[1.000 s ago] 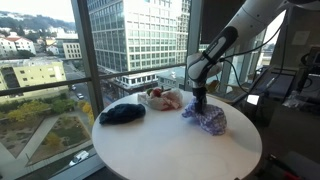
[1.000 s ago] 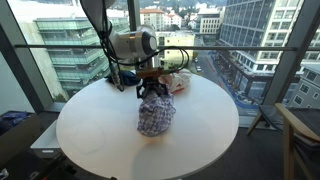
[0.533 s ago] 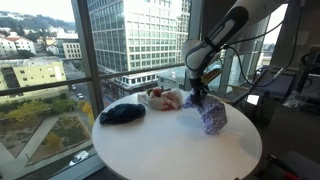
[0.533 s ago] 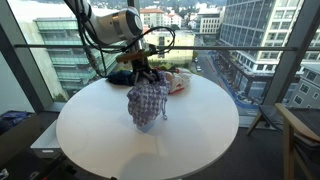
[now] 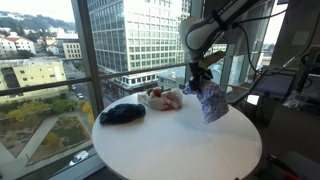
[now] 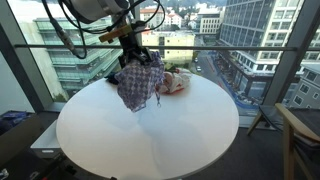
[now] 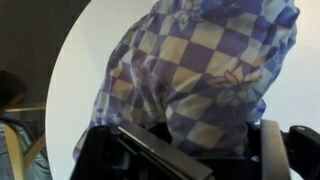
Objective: Use the shirt to touch and pick up the grey object on the table
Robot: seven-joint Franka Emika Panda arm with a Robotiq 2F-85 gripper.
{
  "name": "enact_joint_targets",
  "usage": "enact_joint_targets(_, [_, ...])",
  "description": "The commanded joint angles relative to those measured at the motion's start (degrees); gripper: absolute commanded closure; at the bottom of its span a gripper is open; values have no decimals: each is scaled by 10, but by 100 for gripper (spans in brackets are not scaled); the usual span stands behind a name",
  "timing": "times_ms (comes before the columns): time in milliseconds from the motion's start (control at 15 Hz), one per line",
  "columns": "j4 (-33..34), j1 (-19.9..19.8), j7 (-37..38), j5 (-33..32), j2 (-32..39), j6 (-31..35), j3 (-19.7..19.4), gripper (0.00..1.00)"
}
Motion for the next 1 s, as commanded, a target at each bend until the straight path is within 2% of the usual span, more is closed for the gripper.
enact_joint_targets(0, [8, 6, 39, 1, -46, -58, 15, 77])
enact_joint_targets(333, [3, 8, 60, 7, -91, -86, 41, 77])
enact_joint_targets(933, [-30, 4, 24, 48, -147, -24, 65, 77])
